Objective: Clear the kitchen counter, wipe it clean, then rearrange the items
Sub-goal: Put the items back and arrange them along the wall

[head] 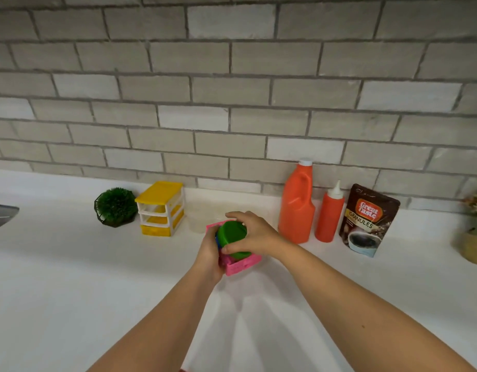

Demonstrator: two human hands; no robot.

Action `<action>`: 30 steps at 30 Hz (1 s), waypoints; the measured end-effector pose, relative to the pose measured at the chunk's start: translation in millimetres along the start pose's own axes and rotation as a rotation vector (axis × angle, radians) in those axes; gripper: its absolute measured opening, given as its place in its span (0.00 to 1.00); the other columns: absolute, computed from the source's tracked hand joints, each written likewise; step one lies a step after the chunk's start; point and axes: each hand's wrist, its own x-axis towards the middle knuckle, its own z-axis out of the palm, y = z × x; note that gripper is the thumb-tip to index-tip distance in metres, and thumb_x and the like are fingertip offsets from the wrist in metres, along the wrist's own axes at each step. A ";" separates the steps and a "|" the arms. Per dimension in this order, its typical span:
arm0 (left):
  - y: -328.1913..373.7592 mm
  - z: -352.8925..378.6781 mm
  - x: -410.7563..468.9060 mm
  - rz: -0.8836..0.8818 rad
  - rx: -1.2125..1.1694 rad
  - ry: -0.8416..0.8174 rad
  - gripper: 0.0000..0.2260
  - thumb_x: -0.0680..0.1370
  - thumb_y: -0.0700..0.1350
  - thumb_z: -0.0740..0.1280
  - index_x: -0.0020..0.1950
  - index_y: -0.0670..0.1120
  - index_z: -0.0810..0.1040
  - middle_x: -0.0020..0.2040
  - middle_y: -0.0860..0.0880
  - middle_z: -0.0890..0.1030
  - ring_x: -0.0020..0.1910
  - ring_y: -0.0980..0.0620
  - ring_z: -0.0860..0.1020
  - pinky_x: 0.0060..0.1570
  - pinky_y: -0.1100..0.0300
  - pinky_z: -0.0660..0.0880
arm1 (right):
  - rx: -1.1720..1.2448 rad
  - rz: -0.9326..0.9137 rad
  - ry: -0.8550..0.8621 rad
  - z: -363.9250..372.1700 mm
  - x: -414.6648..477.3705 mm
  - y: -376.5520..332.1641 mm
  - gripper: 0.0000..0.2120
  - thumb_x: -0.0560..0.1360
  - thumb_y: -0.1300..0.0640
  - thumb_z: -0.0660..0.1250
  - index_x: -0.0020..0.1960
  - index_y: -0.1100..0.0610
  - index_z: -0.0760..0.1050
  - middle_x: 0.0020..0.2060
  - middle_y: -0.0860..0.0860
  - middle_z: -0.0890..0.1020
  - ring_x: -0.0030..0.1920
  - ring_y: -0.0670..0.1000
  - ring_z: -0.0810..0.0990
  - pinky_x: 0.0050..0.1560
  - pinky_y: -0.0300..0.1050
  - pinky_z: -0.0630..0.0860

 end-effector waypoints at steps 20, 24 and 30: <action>31.6 -93.6 67.1 -0.217 0.116 -0.043 0.17 0.77 0.58 0.60 0.50 0.46 0.77 0.45 0.46 0.81 0.43 0.47 0.80 0.43 0.53 0.77 | -0.409 0.519 0.297 -0.6 109.0 40.0 0.35 0.66 0.42 0.72 0.67 0.57 0.67 0.62 0.59 0.69 0.63 0.59 0.70 0.62 0.49 0.70; 31.9 -93.4 73.6 -0.199 0.133 -0.065 0.18 0.77 0.59 0.59 0.52 0.46 0.77 0.46 0.46 0.82 0.44 0.47 0.80 0.42 0.54 0.77 | -0.363 0.482 0.289 8.2 112.7 54.0 0.27 0.72 0.46 0.68 0.66 0.58 0.69 0.63 0.59 0.68 0.63 0.60 0.69 0.64 0.49 0.68; 33.6 -95.6 76.6 -0.179 0.129 -0.070 0.20 0.78 0.60 0.57 0.58 0.46 0.76 0.48 0.46 0.81 0.45 0.48 0.80 0.40 0.56 0.78 | -0.439 0.408 0.192 33.4 109.4 67.9 0.25 0.80 0.46 0.53 0.74 0.53 0.59 0.75 0.55 0.56 0.75 0.57 0.55 0.74 0.56 0.54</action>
